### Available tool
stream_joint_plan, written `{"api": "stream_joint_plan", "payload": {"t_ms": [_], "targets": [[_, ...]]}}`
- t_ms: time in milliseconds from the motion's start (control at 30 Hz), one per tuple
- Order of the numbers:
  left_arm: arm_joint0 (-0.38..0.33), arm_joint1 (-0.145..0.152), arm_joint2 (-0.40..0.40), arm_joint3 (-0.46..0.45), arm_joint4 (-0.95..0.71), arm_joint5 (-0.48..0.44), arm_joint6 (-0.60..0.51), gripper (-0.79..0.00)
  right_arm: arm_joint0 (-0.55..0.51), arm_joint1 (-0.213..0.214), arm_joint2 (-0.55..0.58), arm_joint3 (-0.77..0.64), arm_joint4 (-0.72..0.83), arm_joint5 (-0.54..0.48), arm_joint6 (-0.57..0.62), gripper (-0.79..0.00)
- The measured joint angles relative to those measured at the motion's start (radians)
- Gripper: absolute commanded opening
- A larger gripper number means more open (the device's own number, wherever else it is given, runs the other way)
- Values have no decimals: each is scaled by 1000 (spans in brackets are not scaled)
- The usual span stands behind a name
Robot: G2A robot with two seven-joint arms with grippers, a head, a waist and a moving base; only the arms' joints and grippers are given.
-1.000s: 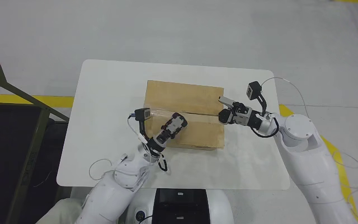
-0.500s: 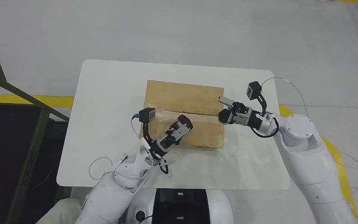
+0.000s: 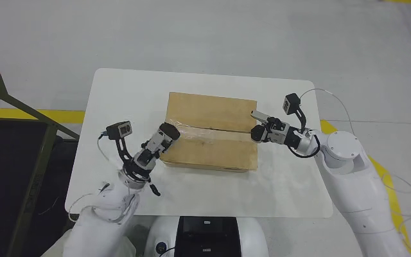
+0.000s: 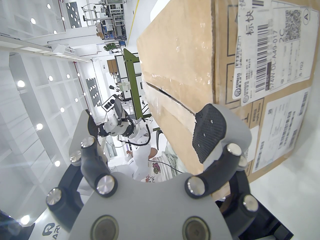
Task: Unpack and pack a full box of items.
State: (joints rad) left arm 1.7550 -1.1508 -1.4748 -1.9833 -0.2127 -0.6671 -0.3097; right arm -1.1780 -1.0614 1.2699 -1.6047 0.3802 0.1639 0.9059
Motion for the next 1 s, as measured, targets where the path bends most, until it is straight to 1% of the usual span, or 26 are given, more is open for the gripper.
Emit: {"api": "stream_joint_plan", "payload": {"t_ms": [133,267,367,600,833,1000], "targets": [[-9,5,-71,29,-51,31,5,0,0,0,0,0,0,0,0,0],[-38,9,-130,88,-93,85,-11,0,0,0,0,0,0,0,0,0],[-61,12,-165,133,-122,108,-19,0,0,0,0,0,0,0,0,0],[-105,17,-230,206,-151,130,-45,0,0,0,0,0,0,0,0,0],[-147,26,-292,269,-147,190,-103,0,0,0,0,0,0,0,0,0],[-199,32,-320,322,-127,226,-135,0,0,0,0,0,0,0,0,0]]}}
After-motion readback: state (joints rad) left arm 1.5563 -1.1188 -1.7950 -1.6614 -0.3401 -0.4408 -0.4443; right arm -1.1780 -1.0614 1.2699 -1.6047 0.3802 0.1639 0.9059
